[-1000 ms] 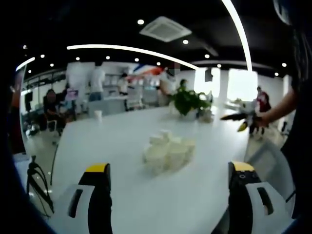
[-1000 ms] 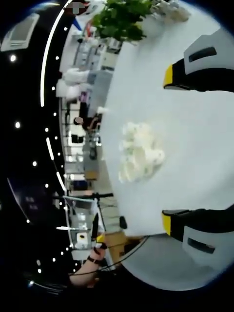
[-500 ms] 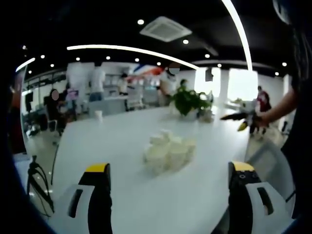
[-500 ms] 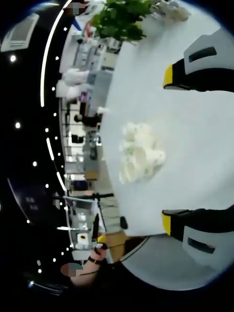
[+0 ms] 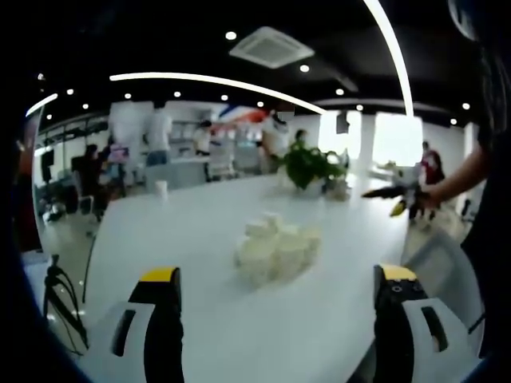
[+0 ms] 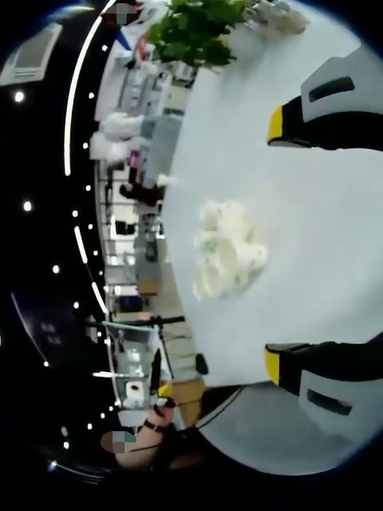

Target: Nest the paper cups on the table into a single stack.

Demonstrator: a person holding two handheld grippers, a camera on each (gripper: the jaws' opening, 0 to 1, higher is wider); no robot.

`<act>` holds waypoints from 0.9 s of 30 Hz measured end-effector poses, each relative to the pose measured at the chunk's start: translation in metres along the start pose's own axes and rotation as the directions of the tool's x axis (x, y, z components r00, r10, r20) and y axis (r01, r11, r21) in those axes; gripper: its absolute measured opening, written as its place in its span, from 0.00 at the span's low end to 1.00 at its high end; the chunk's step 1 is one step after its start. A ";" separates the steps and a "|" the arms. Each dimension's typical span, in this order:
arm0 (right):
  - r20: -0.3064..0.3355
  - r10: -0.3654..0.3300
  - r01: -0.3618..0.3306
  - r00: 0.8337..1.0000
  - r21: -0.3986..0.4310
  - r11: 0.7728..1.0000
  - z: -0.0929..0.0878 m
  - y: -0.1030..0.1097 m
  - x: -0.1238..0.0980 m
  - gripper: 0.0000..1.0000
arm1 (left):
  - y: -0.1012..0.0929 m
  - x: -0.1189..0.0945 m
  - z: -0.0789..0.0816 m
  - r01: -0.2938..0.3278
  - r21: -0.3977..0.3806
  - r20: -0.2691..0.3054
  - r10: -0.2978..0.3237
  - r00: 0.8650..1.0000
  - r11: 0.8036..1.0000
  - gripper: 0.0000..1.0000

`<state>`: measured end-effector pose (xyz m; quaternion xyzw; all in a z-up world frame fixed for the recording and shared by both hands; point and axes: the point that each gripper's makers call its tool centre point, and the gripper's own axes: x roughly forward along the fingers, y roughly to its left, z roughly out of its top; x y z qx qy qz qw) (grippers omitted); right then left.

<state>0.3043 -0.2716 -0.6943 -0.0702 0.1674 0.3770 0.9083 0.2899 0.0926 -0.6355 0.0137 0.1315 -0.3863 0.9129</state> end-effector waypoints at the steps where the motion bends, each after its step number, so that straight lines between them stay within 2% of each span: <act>1: 0.001 0.001 -0.001 1.000 -0.002 1.000 0.001 0.000 0.000 1.00 | 0.001 0.001 0.001 -0.001 -0.002 0.007 0.001 1.000 1.000 1.00; 7: 0.007 0.012 -0.011 1.000 -0.023 1.000 0.008 0.011 0.014 0.99 | 0.009 0.005 0.007 -0.001 0.005 0.036 0.000 0.999 1.000 1.00; 14: 0.003 0.051 -0.051 0.999 -0.020 0.999 0.012 0.020 0.038 0.98 | 0.011 0.010 0.007 0.008 0.007 0.031 -0.008 0.999 1.000 1.00; 27: -0.015 0.090 -0.090 0.996 -0.032 0.995 0.015 0.021 0.074 0.94 | 0.012 0.010 0.003 0.000 -0.010 0.037 0.000 0.999 1.000 1.00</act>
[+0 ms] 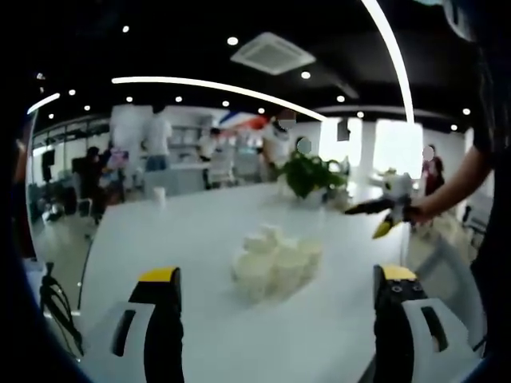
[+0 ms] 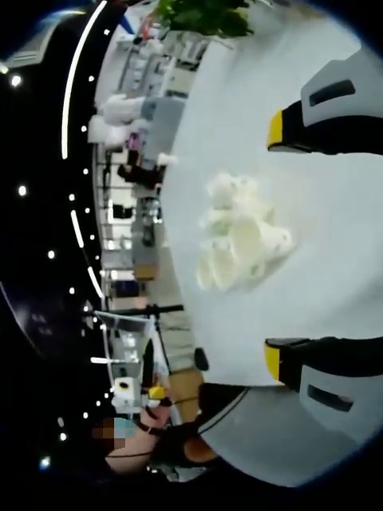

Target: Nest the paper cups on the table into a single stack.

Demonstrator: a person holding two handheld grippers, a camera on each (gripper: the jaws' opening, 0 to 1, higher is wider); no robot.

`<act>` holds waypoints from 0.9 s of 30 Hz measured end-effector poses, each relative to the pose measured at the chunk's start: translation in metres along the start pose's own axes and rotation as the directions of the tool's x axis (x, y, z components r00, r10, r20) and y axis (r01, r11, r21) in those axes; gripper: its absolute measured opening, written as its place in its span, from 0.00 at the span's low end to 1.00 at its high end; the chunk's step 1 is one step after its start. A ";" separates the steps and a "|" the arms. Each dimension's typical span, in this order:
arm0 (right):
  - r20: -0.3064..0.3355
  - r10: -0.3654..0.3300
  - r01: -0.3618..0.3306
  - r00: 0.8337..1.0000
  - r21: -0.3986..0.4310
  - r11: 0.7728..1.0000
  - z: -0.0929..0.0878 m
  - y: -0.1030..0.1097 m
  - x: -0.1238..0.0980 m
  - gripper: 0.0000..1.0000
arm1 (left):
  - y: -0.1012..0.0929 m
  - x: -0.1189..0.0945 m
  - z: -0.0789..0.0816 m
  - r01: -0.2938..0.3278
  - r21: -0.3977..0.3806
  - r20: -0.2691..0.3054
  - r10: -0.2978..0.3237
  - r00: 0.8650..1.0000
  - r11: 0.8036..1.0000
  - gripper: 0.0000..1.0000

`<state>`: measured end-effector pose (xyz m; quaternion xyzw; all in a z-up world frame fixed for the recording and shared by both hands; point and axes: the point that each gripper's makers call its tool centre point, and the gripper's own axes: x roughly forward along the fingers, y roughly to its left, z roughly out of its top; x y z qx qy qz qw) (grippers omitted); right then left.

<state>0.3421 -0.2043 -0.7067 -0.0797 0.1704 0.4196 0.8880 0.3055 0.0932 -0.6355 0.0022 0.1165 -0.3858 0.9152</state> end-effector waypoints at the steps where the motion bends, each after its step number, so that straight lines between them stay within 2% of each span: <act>1: 0.000 0.002 -0.002 1.000 0.000 1.000 0.000 0.000 0.001 0.93 | -0.001 -0.001 0.000 0.000 0.000 0.001 0.000 1.000 1.000 1.00; 13: 0.007 0.027 -0.027 1.000 0.009 1.000 0.001 0.004 0.037 0.91 | -0.004 -0.005 -0.004 -0.008 -0.014 0.002 0.008 1.000 1.000 1.00; 27: -0.010 0.048 -0.048 0.999 -0.001 0.999 0.001 0.001 0.058 0.85 | -0.005 -0.008 -0.007 -0.008 -0.023 -0.002 0.008 1.000 1.000 1.00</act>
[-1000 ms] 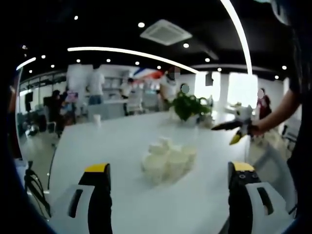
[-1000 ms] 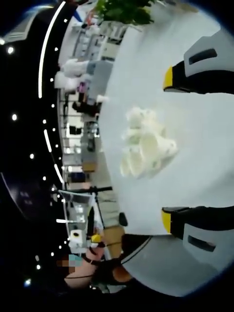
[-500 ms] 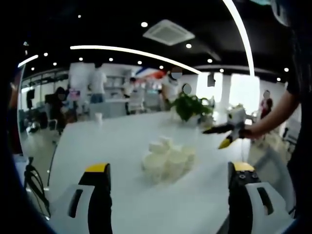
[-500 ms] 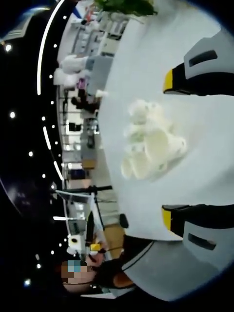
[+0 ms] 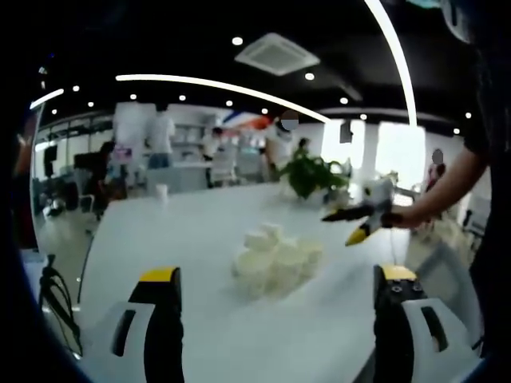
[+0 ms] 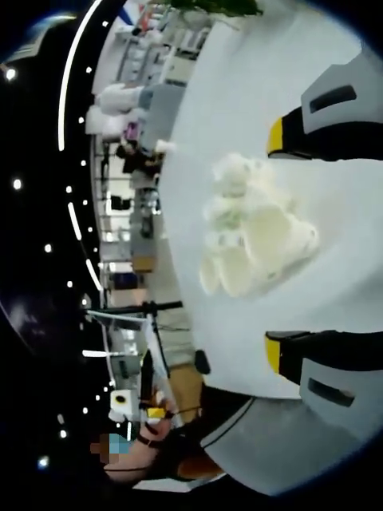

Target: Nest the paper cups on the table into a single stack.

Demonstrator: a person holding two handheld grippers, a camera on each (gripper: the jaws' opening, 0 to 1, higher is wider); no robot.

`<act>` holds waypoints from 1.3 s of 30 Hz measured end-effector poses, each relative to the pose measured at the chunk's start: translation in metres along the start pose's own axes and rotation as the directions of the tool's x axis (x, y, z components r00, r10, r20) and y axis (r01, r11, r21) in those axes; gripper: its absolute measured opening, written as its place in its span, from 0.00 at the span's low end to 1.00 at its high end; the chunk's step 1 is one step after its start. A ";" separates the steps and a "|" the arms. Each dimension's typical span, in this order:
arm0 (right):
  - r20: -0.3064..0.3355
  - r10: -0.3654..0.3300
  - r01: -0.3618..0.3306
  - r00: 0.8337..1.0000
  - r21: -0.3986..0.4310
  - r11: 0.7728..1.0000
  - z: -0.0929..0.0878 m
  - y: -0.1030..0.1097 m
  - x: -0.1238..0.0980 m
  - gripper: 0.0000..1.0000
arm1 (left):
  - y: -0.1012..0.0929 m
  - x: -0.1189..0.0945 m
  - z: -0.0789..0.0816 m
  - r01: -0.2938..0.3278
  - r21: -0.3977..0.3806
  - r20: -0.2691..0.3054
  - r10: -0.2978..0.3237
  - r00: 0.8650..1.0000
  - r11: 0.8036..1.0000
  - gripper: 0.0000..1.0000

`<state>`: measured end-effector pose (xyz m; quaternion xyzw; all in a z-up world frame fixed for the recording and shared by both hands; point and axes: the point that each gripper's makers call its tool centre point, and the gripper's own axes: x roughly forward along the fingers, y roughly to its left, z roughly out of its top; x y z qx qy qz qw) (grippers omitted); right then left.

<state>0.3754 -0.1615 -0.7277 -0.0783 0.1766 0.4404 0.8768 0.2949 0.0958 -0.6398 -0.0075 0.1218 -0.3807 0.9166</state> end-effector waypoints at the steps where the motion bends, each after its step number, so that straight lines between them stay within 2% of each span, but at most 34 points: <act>1: -0.004 0.001 -0.001 1.000 -0.003 1.000 0.000 0.000 0.001 0.85 | 0.000 0.000 0.000 -0.002 -0.003 -0.002 0.002 1.000 1.000 1.00; 11: -0.019 0.017 -0.017 1.000 -0.012 1.000 0.001 0.000 0.017 0.80 | 0.005 -0.004 -0.001 -0.012 -0.008 -0.003 0.012 1.000 1.000 1.00; 30: -0.072 0.039 -0.041 0.997 -0.030 0.999 -0.010 -0.001 0.044 0.70 | 0.013 -0.011 -0.005 -0.023 -0.015 -0.013 0.022 1.000 1.000 1.00; 39: -0.108 0.034 -0.039 0.994 -0.050 0.998 -0.016 -0.003 0.051 0.61 | 0.018 -0.013 -0.009 -0.027 -0.022 -0.024 0.027 0.999 0.999 1.00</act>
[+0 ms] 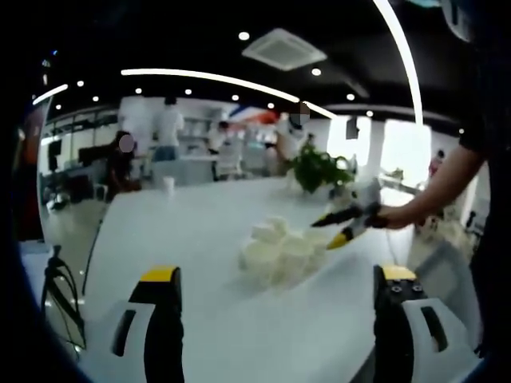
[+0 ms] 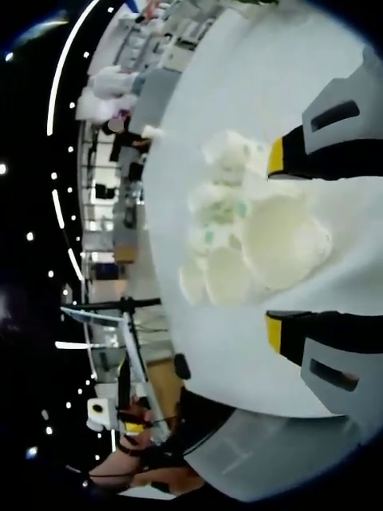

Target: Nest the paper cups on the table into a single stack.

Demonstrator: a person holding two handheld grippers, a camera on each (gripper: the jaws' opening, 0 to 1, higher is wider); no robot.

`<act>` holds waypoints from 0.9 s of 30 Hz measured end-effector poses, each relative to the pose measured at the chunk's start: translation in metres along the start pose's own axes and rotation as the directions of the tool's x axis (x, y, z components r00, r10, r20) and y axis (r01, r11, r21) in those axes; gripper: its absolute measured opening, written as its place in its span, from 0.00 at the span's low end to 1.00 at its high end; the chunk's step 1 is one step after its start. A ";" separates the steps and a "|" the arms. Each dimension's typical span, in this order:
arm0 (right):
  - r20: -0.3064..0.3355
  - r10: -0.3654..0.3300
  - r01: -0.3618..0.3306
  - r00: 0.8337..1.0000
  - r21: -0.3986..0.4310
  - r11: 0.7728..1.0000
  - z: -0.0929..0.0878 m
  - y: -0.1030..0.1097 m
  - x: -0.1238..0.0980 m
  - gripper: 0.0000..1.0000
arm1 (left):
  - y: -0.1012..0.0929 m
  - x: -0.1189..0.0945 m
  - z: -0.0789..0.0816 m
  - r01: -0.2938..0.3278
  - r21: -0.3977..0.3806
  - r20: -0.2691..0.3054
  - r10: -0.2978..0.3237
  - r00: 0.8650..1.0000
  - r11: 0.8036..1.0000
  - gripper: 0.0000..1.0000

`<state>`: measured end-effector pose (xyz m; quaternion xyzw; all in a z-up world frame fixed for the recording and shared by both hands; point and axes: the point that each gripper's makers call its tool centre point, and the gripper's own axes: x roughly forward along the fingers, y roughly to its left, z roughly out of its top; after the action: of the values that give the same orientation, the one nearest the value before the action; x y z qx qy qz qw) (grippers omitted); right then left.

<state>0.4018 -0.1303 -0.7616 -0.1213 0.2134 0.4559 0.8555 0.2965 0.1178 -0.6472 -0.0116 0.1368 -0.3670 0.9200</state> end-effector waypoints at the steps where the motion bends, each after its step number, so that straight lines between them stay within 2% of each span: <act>1: 0.003 0.001 -0.001 1.000 0.003 1.000 0.000 0.000 0.000 0.60 | 0.000 0.000 0.001 0.001 0.004 0.004 -0.001 1.000 1.000 1.00; 10: -0.024 0.008 -0.008 1.000 -0.010 1.000 -0.004 0.002 0.008 0.53 | 0.002 0.000 0.000 -0.006 0.002 0.001 0.006 1.000 1.000 1.00; 14: -0.048 0.011 -0.012 0.999 -0.032 0.999 -0.009 0.002 0.009 0.47 | 0.004 0.000 -0.002 -0.008 -0.006 -0.002 0.008 1.000 1.000 1.00; 27: -0.042 0.014 -0.015 0.999 -0.022 1.000 -0.008 0.002 0.005 0.46 | 0.004 -0.001 0.000 -0.009 -0.005 0.001 0.009 1.000 1.000 1.00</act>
<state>0.4005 -0.1287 -0.7706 -0.1387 0.2273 0.4618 0.8461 0.2986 0.1210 -0.6474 -0.0137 0.1376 -0.3626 0.9216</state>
